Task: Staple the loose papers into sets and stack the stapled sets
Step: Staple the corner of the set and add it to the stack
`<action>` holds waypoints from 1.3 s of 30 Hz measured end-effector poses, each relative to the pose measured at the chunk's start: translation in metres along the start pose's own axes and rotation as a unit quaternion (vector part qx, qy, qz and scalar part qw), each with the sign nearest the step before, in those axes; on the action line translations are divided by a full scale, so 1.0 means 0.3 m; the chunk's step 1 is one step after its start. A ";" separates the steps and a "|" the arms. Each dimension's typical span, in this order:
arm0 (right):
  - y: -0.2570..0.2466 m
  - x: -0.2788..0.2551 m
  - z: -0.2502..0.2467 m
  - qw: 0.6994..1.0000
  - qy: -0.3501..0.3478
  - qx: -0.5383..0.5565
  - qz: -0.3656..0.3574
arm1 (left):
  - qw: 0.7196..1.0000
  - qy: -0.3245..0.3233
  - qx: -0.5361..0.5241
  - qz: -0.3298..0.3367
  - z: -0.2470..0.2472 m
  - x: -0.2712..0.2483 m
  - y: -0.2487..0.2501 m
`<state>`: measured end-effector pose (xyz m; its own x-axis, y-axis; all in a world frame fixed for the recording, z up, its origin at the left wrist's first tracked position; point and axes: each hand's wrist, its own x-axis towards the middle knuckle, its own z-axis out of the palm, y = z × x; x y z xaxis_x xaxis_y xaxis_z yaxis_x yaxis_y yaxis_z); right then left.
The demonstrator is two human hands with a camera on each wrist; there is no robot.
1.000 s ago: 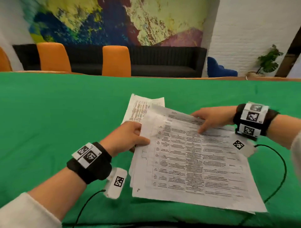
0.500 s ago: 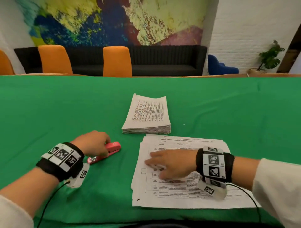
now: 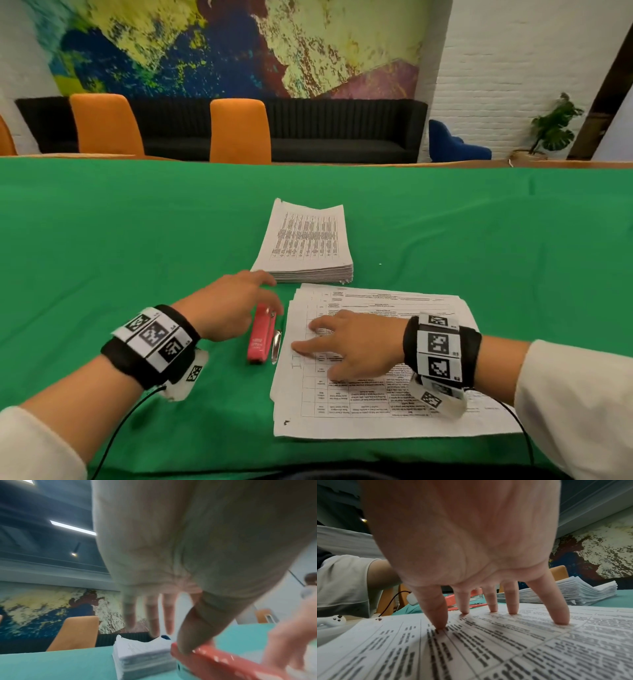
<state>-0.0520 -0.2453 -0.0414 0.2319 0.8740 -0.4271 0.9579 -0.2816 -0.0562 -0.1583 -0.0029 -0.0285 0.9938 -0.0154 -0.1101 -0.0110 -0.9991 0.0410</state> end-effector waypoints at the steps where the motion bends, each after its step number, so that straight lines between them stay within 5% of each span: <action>1: -0.004 0.002 -0.001 1.000 -0.003 -0.004 0.001 | 0.998 0.034 -0.030 -0.039 -0.011 -0.005 -0.007; 4: -0.009 0.004 -0.008 1.000 -0.002 0.001 0.005 | 0.982 0.064 -0.059 -0.168 -0.030 -0.017 0.002; 8: 0.010 -0.004 -0.011 1.000 0.009 0.023 -0.009 | 0.952 -0.062 -0.211 -0.214 0.016 -0.020 0.069; 12: 0.047 -0.020 0.004 0.998 0.022 0.063 0.001 | 0.963 -0.008 -0.180 -0.200 -0.009 0.005 0.064; 16: 0.102 -0.008 0.036 0.993 -0.006 0.079 0.087 | 0.976 0.065 -0.169 -0.122 -0.049 0.039 0.101; 19: 0.140 0.008 0.047 0.990 -0.020 0.075 0.121 | 0.987 0.060 -0.142 -0.055 -0.022 0.078 0.168; 23: 0.198 0.011 0.067 0.986 0.003 0.146 0.077 | 0.997 0.044 -0.065 -0.011 0.022 0.131 0.221; 27: 0.258 -0.001 0.097 0.964 0.042 0.246 0.094 | 0.997 0.041 -0.064 -0.013 0.017 0.172 0.215; 35: 0.264 -0.049 0.102 0.982 -0.022 0.166 0.084 | 0.995 0.039 -0.047 -0.076 -0.007 0.205 0.127; 39: 0.197 -0.079 0.081 0.992 -0.028 0.122 0.017 | 0.992 0.041 -0.070 -0.092 0.001 0.212 0.113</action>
<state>-0.0050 -0.2922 -0.0567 0.2468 0.8406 -0.4822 0.8788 -0.4038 -0.2543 -0.0955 -0.0378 -0.0345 0.9833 0.1756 -0.0476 0.1811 -0.9695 0.1651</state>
